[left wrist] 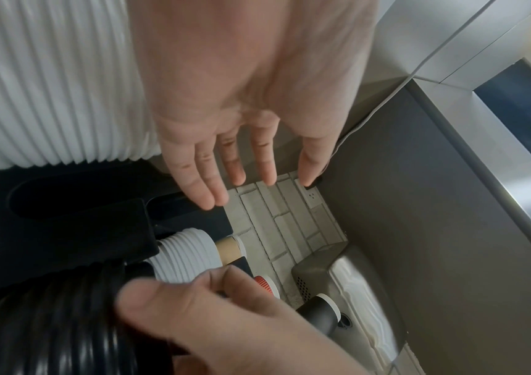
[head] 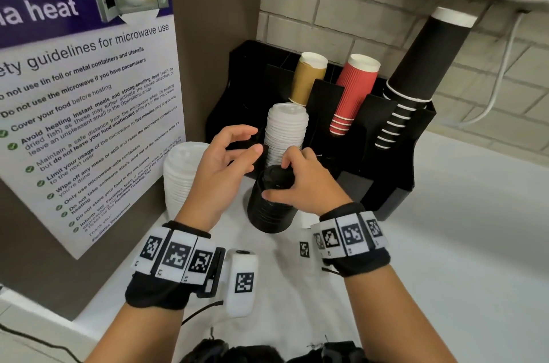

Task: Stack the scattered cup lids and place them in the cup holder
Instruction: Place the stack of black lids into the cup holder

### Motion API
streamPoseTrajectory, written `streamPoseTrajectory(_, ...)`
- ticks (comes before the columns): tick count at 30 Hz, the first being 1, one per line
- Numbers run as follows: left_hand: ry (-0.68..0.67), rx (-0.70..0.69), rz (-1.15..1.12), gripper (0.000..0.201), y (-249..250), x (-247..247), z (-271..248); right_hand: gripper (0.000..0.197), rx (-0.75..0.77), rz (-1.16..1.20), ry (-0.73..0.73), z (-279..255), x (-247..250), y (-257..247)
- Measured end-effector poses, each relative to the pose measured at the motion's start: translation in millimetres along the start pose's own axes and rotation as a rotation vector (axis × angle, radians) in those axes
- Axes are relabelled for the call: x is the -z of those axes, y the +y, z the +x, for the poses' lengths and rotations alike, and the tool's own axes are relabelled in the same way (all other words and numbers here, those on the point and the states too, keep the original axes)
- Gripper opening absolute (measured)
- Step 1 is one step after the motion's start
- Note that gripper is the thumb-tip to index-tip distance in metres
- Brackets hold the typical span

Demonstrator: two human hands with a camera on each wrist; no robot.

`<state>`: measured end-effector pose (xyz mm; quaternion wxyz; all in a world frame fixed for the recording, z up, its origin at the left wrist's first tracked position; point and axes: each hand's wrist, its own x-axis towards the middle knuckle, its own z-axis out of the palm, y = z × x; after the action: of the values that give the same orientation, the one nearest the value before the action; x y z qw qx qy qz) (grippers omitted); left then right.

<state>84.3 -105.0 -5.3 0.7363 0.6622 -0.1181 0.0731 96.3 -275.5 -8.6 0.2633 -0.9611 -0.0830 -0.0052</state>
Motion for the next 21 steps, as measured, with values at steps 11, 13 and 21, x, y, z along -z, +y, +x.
streamPoseTrajectory(11, 0.002, -0.001, 0.009, 0.023, -2, 2, 0, 0.059, -0.018, 0.072, -0.014, 4, -17, 4)
streamPoseTrajectory(13, 0.0, -0.002, 0.009, 0.023, -2, 1, 0, 0.057, -0.015, 0.112, 0.014, 5, -15, 6)
streamPoseTrajectory(21, -0.182, 0.036, 0.061, 0.072, -2, -2, -3, 0.047, 0.035, 0.617, 0.185, -7, 16, -1)
